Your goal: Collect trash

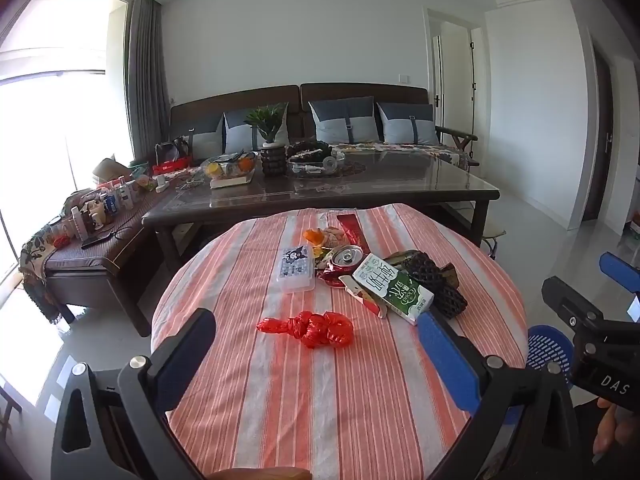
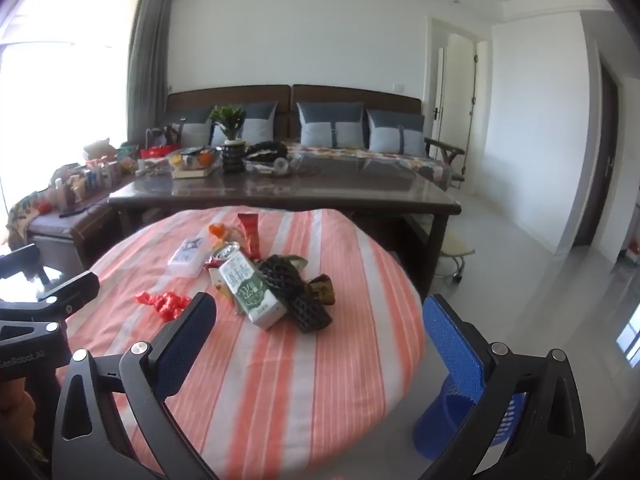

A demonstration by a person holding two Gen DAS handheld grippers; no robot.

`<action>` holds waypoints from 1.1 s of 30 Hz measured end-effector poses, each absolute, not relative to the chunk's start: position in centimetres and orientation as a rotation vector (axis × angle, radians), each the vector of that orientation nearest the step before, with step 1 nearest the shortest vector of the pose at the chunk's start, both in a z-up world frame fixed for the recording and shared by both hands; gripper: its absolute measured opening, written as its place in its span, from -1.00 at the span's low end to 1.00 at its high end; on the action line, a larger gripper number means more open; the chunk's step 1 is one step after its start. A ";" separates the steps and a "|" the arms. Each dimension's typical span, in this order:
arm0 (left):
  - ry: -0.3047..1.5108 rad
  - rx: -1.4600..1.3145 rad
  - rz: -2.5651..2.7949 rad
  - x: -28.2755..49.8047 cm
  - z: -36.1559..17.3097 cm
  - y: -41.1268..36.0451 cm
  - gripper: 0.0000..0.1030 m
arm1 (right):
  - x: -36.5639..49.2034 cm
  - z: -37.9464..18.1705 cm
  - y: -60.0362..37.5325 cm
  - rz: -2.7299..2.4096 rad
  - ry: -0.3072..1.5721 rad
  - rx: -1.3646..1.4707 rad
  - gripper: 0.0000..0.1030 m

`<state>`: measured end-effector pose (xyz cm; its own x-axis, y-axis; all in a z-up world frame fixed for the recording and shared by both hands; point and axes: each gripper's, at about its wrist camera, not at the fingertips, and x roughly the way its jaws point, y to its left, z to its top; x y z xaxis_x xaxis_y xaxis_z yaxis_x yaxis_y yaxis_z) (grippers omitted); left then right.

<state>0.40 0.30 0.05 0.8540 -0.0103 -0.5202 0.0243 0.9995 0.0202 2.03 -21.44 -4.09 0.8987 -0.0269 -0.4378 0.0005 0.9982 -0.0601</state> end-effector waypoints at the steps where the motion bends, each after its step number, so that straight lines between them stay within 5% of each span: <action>1: 0.548 0.019 -0.019 0.6 0.1 0.4 1.00 | 2.0 -4.1 -21.5 -0.012 0.457 -0.056 0.99; 33: 0.554 0.037 -0.035 0.4 -0.4 0.0 1.00 | 1.9 -4.2 -21.2 -0.009 0.454 -0.064 0.99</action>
